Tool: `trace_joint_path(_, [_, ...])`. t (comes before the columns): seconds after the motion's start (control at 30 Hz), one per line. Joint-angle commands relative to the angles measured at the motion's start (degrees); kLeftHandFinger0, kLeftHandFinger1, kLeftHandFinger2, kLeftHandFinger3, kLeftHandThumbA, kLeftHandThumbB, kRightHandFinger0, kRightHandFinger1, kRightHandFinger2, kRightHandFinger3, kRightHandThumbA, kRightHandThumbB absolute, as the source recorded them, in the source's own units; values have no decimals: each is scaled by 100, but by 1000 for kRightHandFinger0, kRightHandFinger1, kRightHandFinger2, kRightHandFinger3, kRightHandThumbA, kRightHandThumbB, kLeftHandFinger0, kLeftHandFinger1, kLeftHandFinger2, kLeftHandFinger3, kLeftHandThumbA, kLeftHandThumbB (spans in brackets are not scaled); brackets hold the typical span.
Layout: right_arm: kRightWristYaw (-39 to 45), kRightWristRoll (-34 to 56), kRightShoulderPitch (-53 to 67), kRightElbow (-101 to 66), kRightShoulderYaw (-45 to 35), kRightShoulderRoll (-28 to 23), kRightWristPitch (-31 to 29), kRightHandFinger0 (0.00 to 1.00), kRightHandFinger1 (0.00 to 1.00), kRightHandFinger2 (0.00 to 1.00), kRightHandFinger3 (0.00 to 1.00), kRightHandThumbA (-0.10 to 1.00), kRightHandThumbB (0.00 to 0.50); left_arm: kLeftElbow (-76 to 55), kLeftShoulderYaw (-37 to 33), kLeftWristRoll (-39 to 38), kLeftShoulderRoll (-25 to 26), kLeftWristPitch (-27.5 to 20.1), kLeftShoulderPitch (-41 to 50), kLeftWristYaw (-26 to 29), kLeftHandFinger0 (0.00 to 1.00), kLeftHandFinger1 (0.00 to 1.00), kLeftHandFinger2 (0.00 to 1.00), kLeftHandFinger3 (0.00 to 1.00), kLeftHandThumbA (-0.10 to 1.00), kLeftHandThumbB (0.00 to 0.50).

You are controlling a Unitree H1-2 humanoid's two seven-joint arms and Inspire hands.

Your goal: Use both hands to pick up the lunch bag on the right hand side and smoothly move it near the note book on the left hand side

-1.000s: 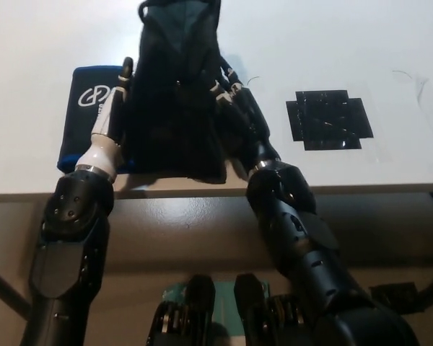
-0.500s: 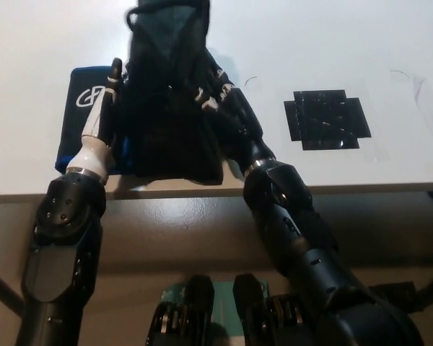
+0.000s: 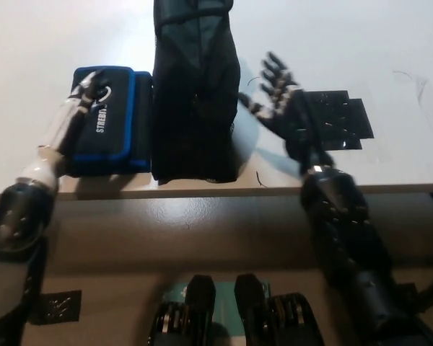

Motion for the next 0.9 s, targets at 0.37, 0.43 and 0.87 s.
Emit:
trace_joint_path(0.37, [-220, -407, 1856, -3286, -289, -753, -179, 1000, 1000, 1000, 1000, 1000, 359, -2218, 631, -20, 947, -896, 2017, -91, 1000, 1000, 1000, 1000, 1000, 426])
trace_joint_path(0.43, [-185, -318, 2124, -3379, -337, -796, -240, 1000, 1000, 1000, 1000, 1000, 364, -2152, 781, -194, 801, -1187, 2351, -5, 1000, 1000, 1000, 1000, 1000, 421])
trace_joint_path(0.87, [13, -6, 3448, -3318, -575, -652, -680, 1000, 1000, 1000, 1000, 1000, 195, -912, 1629, -830, 154, -2281, 3292, 256, 899, 869, 919, 1000, 1000, 160])
